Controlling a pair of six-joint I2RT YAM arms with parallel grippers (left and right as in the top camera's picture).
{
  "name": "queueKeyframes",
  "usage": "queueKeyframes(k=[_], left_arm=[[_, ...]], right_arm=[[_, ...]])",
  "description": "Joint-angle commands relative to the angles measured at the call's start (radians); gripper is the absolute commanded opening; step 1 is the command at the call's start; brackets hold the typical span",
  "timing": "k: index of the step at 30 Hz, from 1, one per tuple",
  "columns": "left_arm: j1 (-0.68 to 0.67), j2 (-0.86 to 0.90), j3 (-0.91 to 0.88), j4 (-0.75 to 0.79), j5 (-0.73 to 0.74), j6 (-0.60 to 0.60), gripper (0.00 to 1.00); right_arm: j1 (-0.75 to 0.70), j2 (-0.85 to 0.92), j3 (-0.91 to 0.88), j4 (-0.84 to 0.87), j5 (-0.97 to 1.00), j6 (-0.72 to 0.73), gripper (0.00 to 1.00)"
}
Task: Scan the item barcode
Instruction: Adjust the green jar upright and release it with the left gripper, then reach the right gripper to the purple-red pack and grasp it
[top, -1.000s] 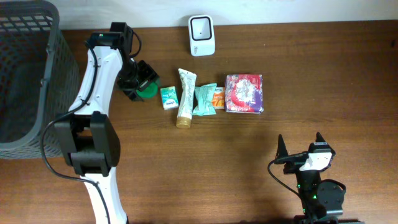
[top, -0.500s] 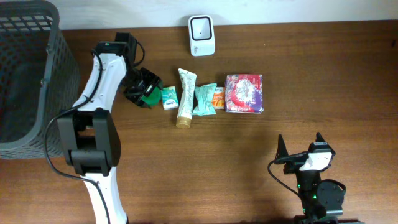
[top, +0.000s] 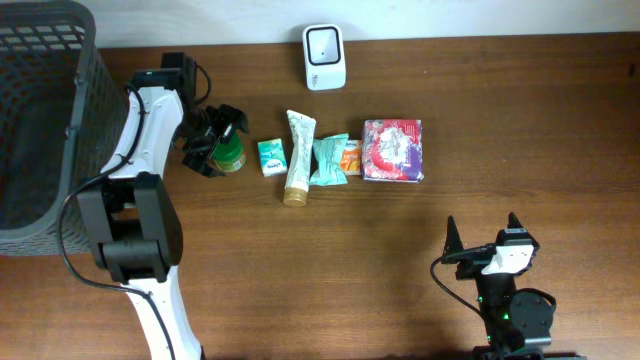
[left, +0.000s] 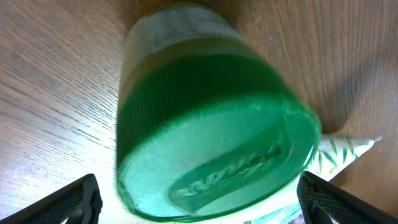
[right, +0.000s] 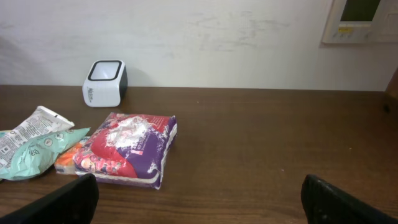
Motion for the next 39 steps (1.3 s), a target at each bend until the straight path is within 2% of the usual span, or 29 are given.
queueKeyframes(k=[1,9,14,17,18,19,20,22,28,31,33,34,39], left_arm=[[-0.007,-0.008,0.052,-0.027,0.035,0.129,0.99],[-0.154,-0.127,0.087,-0.051,-0.054,0.185,0.99],[-0.307,-0.317,0.091,-0.084,-0.428,0.192,0.99],[-0.295,-0.420,0.091,-0.138,-0.602,0.192,0.99],[-0.269,-0.455,0.091,-0.191,-0.734,0.192,0.99],[-0.244,-0.469,0.091,-0.241,-0.792,0.192,0.99],[-0.203,-0.471,0.091,-0.333,-0.799,0.192,0.99],[-0.175,-0.470,0.085,-0.397,-0.799,0.192,0.99],[-0.167,-0.470,0.085,-0.407,-0.774,0.192,0.99],[-0.167,-0.470,0.085,-0.407,-0.774,0.192,0.99],[-0.167,-0.470,0.085,-0.407,-0.774,0.192,0.99],[-0.167,-0.470,0.085,-0.407,-0.774,0.192,0.99],[-0.167,-0.470,0.085,-0.407,-0.774,0.192,0.99]], right_arm=[[-0.007,-0.004,-0.008,-0.002,0.005,0.004,0.99],[-0.007,-0.004,-0.008,-0.002,0.005,0.004,0.99],[-0.007,-0.004,-0.008,-0.002,0.005,0.004,0.99],[-0.007,-0.004,-0.008,-0.002,0.005,0.004,0.98],[-0.007,-0.004,-0.008,-0.003,0.005,0.004,0.99],[-0.007,-0.004,-0.008,-0.002,0.005,0.004,0.99],[-0.007,-0.004,-0.008,-0.002,0.005,0.004,0.99],[-0.007,-0.004,-0.008,-0.002,0.005,0.004,0.99],[-0.007,-0.004,-0.008,0.001,0.000,0.011,0.99],[-0.006,-0.004,-0.008,0.063,-0.330,0.254,0.99],[-0.006,-0.004,-0.008,0.133,-0.637,0.510,0.99],[-0.006,-0.004,-0.008,0.198,-0.658,0.587,0.99],[-0.006,-0.004,-0.007,0.386,-0.741,0.636,0.99]])
